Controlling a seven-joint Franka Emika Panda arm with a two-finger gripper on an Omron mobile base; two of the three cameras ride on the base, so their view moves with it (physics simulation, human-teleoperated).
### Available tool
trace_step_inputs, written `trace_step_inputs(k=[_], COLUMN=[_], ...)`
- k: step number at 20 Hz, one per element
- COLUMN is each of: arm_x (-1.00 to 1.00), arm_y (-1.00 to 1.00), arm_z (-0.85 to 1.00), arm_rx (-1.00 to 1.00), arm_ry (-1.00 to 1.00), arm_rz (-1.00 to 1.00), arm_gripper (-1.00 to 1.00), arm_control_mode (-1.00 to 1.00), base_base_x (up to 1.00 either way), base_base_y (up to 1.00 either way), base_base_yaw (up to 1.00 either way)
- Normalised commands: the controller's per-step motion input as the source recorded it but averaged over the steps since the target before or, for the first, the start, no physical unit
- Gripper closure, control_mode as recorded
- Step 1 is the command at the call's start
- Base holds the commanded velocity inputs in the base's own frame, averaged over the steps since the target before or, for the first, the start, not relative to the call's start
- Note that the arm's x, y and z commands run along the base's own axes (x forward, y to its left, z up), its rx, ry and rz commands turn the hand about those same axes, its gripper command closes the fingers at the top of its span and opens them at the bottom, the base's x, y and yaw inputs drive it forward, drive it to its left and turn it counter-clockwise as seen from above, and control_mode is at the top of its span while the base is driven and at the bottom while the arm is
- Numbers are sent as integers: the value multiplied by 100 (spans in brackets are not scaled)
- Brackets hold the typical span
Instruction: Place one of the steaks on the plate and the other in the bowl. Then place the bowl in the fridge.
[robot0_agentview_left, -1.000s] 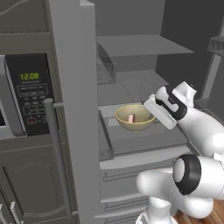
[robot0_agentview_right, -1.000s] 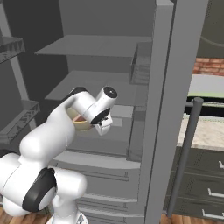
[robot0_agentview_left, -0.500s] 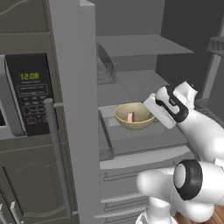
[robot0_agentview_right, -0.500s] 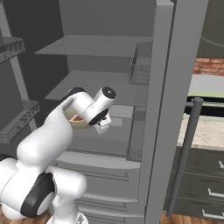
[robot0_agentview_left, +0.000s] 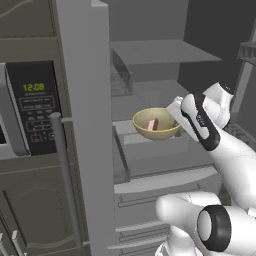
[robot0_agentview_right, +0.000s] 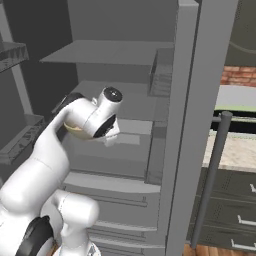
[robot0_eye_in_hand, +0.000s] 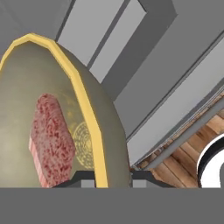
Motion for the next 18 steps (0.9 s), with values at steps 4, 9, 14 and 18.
trace_step_inputs(k=[4, 9, 14, 18], arm_x=[37, 32, 22, 37], arm_y=[0, -5, -4, 0], arm_z=[15, 4, 8, 14], arm_rx=[1, 9, 13, 2], arm_ry=[-12, -26, -14, 0], arm_rz=[-25, -28, -23, -11], arm_gripper=[100, 100, 100, 100], arm_control_mode=[-100, -100, -100, -100], base_base_x=[0, 0, 0, 0], base_base_y=[0, 0, 0, 0], base_base_yaw=[0, 0, 0, 0])
